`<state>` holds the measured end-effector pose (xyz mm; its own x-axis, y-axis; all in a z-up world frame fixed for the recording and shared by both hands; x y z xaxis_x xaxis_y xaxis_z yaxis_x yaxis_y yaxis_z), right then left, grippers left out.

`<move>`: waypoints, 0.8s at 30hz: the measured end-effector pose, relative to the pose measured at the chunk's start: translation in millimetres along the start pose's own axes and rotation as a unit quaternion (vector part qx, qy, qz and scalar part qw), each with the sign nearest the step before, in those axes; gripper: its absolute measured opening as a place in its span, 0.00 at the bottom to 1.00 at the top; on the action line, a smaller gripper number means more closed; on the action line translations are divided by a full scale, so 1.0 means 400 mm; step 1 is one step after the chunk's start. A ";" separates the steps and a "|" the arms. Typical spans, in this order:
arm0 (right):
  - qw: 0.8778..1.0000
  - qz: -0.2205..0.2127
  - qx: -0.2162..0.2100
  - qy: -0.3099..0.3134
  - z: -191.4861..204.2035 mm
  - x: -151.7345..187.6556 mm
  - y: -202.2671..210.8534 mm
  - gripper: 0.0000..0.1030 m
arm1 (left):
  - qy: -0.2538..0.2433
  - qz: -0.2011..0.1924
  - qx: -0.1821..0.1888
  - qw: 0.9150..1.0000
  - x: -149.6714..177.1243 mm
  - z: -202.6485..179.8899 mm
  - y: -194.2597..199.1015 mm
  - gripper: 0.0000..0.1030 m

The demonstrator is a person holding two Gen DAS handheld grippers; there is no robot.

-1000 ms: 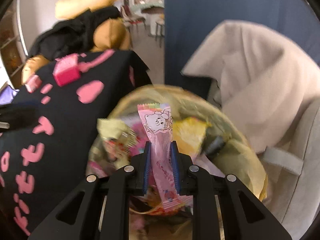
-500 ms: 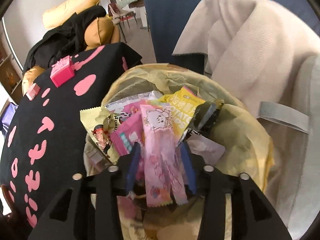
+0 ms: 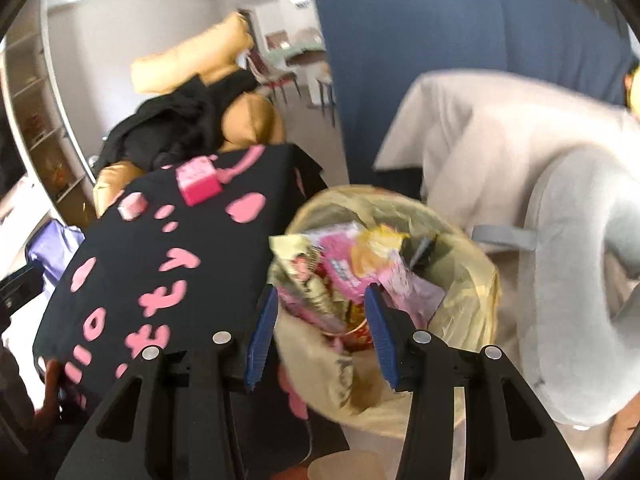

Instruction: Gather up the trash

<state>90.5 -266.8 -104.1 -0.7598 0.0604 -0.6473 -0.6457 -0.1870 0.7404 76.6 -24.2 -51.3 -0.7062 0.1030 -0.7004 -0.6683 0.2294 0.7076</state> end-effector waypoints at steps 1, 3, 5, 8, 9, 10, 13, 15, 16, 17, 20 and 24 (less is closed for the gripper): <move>1.000 -0.006 0.002 0.004 0.013 0.004 0.018 0.42 | -0.006 -0.008 -0.004 1.000 0.002 -0.005 0.015 0.91; 1.000 -0.015 -0.003 0.005 0.048 0.021 0.059 0.42 | -0.020 -0.027 -0.016 0.999 0.004 -0.018 0.051 0.91; 1.000 -0.019 -0.015 0.008 0.083 0.044 0.088 0.42 | -0.027 -0.037 -0.029 0.999 0.003 -0.019 0.068 0.91; 0.999 -0.023 -0.023 0.021 0.121 0.068 0.114 0.42 | -0.027 -0.046 -0.059 0.997 0.007 -0.012 0.091 0.91; 0.999 -0.025 -0.022 0.023 0.127 0.070 0.120 0.42 | -0.024 -0.049 -0.071 0.996 0.007 -0.005 0.098 0.91; 0.999 -0.029 -0.017 0.026 0.135 0.077 0.135 0.42 | -0.021 -0.051 -0.079 0.995 0.006 0.002 0.104 0.91; 0.999 -0.039 -0.007 0.027 0.145 0.079 0.162 0.42 | -0.008 -0.063 -0.082 0.995 0.002 0.018 0.125 0.91; 0.999 -0.042 -0.012 0.025 0.156 0.087 0.177 0.42 | -0.004 -0.067 -0.082 0.994 0.001 0.023 0.134 0.91; 0.999 -0.043 -0.018 0.028 0.166 0.091 0.185 0.42 | -0.004 -0.068 -0.081 0.994 0.002 0.024 0.137 0.91; 0.998 -0.044 -0.018 0.031 0.171 0.095 0.189 0.42 | -0.005 -0.067 -0.079 0.995 0.003 0.024 0.138 0.91; 0.997 -0.056 -0.010 0.044 0.190 0.100 0.211 0.42 | -0.009 -0.067 -0.075 0.995 0.007 0.019 0.144 0.91; 0.995 -0.077 -0.007 0.060 0.216 0.094 0.245 0.42 | -0.013 -0.071 -0.076 0.995 0.006 0.012 0.150 0.91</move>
<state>-8.0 -198.3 -40.1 -0.6363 -0.0270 -0.7709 -0.7526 -0.1974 0.6281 36.0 -5.8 -11.0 -0.5974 0.1045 -0.7951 -0.7899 0.0949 0.6059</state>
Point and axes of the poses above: each gripper's, at about its wrist camera, not at the fingertips, and y roughly against the way its jaws point, z to its left, x to its underside, the point moved 9 cm from there along -y, roughly the way its jaws point, and after that the axes turned 8 degrees about z, right-handed, at the moved point
